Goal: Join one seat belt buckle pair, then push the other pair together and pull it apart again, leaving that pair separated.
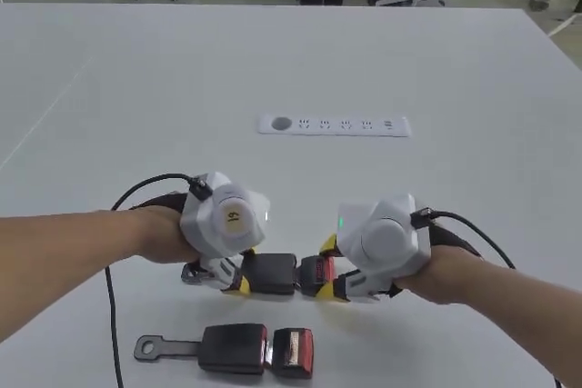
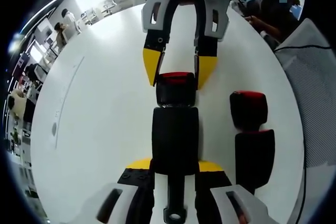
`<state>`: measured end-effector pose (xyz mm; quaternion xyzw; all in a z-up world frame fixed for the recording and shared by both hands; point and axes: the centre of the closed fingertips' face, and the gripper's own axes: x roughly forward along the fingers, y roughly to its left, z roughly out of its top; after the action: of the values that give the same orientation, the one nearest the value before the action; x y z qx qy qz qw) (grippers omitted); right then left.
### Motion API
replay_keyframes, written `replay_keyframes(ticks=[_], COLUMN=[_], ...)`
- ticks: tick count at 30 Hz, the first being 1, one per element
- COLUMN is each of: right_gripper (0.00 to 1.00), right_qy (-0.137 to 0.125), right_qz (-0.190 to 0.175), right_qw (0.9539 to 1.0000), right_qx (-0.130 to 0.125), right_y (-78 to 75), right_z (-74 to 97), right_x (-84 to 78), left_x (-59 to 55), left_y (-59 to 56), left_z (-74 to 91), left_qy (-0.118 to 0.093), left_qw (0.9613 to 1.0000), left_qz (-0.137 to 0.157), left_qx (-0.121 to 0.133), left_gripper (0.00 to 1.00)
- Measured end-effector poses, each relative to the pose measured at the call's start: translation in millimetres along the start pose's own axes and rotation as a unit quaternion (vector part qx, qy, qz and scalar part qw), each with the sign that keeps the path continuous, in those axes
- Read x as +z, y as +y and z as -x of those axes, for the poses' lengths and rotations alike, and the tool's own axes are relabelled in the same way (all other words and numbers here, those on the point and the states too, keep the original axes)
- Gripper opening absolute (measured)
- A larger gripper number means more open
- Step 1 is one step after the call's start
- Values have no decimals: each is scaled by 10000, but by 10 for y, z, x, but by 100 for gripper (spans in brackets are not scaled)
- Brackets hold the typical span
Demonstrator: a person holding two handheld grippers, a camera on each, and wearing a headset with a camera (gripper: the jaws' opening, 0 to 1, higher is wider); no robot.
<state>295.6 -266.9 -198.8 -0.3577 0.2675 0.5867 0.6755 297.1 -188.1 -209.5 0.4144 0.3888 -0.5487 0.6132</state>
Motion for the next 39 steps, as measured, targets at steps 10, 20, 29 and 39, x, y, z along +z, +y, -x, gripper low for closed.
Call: replay_keyframes(ticks=[10, 20, 29, 39], right_gripper=[27, 28, 28, 28], right_qy=[97, 168, 244, 296], right_qz=[-90, -57, -50, -100], right_qw=[9999, 9998, 9997, 9995], right_qx=[50, 28, 60, 32], right_y=[-15, -27, -36, -54], right_z=[105, 99, 176, 246], right_x=[-169, -165, -273, -376], left_x=[-3, -10, -32, -30], left_y=[-8, -1, 26, 15], left_z=[-12, -17, -27, -28], left_qy=[-21, 135, 154, 163], left_qw=[9999, 9997, 9995, 9994], left_qz=[119, 194, 258, 269], left_qx=[-42, -72, -110, -137], left_gripper=[30, 31, 31, 31])
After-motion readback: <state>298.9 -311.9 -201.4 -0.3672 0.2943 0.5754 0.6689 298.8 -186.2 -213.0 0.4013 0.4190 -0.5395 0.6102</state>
